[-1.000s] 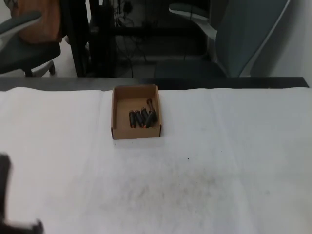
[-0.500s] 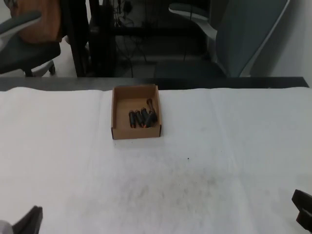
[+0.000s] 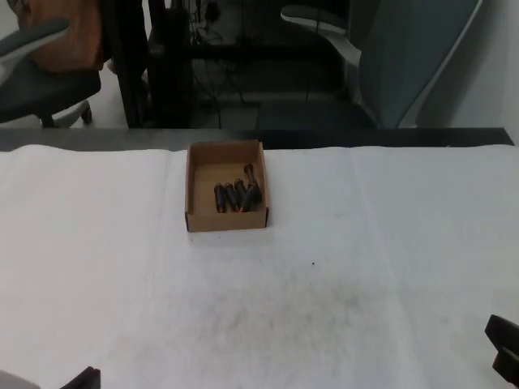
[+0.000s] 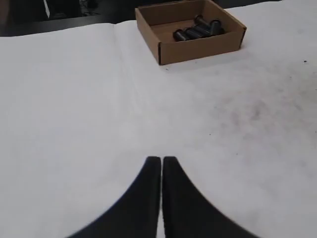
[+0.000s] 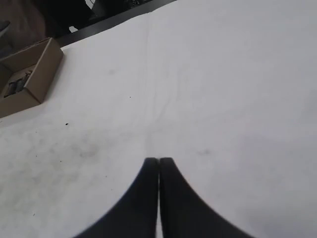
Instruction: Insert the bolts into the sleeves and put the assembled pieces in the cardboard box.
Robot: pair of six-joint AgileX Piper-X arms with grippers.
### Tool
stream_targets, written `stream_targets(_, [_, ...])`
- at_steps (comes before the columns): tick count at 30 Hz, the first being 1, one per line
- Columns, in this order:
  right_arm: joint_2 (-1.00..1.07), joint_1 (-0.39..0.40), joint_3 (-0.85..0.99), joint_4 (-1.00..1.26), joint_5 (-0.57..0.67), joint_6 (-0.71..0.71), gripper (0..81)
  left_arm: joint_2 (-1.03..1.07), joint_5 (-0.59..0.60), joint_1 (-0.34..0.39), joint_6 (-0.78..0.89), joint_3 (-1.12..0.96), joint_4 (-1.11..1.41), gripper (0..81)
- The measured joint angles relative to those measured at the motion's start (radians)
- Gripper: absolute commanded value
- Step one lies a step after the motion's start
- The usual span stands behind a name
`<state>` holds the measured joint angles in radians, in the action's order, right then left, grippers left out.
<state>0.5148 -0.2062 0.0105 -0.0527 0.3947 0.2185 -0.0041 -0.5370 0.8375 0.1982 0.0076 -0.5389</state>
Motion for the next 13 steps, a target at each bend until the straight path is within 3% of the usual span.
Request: stream_targets(13, [0.000, 0.000, 0.000, 0.000, 0.000, 0.000, 0.4, 0.000, 0.012, 0.000, 0.002, 0.000, 0.000, 1.8])
